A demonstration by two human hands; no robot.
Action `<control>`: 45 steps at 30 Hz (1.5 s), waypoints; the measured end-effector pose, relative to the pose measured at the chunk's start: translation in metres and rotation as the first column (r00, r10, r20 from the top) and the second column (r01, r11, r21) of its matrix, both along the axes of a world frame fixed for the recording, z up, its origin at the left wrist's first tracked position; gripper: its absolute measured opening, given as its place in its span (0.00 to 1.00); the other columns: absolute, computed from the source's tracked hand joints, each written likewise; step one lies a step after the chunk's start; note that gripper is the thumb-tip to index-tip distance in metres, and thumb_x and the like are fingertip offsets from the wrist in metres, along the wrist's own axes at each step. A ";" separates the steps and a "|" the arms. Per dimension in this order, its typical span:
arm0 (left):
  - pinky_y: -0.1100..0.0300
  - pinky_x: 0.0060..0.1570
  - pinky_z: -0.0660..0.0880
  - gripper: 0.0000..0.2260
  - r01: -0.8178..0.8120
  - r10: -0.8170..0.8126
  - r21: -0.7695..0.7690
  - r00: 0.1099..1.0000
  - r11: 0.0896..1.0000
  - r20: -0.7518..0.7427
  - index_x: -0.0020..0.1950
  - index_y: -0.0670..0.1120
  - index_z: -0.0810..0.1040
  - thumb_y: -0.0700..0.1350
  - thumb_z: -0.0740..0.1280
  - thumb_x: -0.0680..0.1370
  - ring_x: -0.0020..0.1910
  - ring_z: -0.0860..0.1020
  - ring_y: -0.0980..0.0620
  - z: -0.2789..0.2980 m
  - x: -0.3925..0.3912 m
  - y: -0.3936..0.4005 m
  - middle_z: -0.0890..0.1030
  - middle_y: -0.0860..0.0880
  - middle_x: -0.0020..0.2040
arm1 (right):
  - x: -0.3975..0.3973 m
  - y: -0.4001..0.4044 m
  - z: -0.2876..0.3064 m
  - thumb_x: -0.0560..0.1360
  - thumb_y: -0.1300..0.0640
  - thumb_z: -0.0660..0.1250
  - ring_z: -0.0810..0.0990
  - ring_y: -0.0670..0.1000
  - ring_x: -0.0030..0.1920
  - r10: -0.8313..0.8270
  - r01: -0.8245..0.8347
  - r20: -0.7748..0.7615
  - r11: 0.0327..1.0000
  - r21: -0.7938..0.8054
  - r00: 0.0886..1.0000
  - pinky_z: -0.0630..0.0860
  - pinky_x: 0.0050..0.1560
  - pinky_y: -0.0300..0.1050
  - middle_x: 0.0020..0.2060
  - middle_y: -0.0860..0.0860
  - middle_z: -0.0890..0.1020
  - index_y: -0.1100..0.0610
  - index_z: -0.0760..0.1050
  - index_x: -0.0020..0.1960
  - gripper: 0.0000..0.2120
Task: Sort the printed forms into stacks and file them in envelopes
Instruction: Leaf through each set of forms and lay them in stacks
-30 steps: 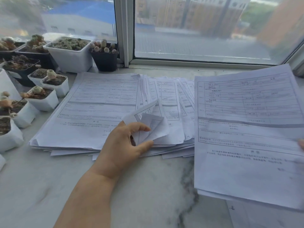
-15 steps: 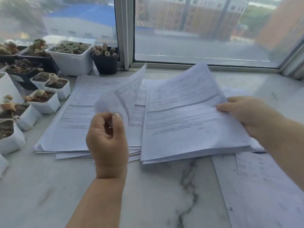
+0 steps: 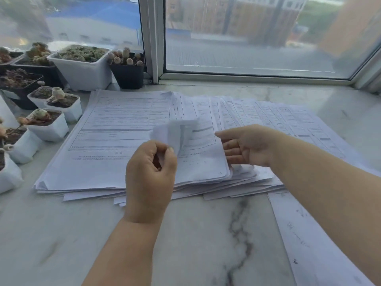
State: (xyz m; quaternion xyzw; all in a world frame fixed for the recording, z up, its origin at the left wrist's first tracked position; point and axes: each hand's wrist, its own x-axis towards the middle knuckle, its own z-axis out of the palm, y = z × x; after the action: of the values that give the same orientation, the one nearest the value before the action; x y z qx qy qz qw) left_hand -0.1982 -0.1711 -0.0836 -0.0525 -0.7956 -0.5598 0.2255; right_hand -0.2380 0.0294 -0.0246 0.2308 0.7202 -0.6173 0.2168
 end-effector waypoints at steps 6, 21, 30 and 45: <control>0.70 0.30 0.64 0.09 0.163 -0.153 -0.218 0.986 0.962 0.059 0.44 0.52 0.72 0.39 0.68 0.74 0.29 0.68 0.56 -0.002 0.005 0.003 0.70 0.57 0.30 | 0.016 0.007 -0.005 0.76 0.65 0.67 0.82 0.51 0.31 0.098 -0.100 0.065 0.995 0.019 0.993 0.81 0.33 0.42 0.35 0.57 0.83 0.61 0.76 0.47 0.01; 0.73 0.36 0.65 0.11 0.331 -0.309 -0.306 0.943 0.893 0.120 0.45 0.56 0.80 0.50 0.78 0.66 0.37 0.72 0.58 -0.004 0.002 0.001 0.71 0.57 0.36 | 0.019 -0.006 -0.019 0.74 0.57 0.72 0.74 0.43 0.20 0.019 -0.016 -0.018 0.987 0.159 1.000 0.66 0.20 0.33 0.22 0.47 0.78 0.55 0.73 0.39 0.09; 0.73 0.34 0.65 0.05 0.314 -0.297 -0.236 0.949 0.920 0.106 0.41 0.56 0.79 0.50 0.74 0.71 0.33 0.72 0.58 -0.004 0.001 0.002 0.72 0.56 0.34 | 0.021 -0.001 -0.012 0.80 0.55 0.63 0.76 0.44 0.24 0.051 -0.052 -0.075 0.999 -0.011 0.996 0.68 0.23 0.34 0.31 0.48 0.83 0.54 0.78 0.45 0.07; 0.58 0.68 0.63 0.14 0.441 -0.402 -0.541 0.894 0.716 0.197 0.50 0.61 0.82 0.63 0.64 0.69 0.65 0.70 0.58 -0.020 0.000 0.007 0.77 0.63 0.60 | 0.148 0.083 -0.002 0.78 0.60 0.64 0.82 0.39 0.46 0.016 0.269 -0.514 0.838 0.474 0.858 0.74 0.50 0.34 0.42 0.37 0.85 0.44 0.80 0.47 0.12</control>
State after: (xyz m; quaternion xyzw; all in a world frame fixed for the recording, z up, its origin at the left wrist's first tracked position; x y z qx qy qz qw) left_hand -0.1983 -0.1640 -0.1036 -0.2791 -0.9000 -0.3324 0.0397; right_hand -0.0899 0.1121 -0.0265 0.1631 0.8754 -0.4458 -0.0915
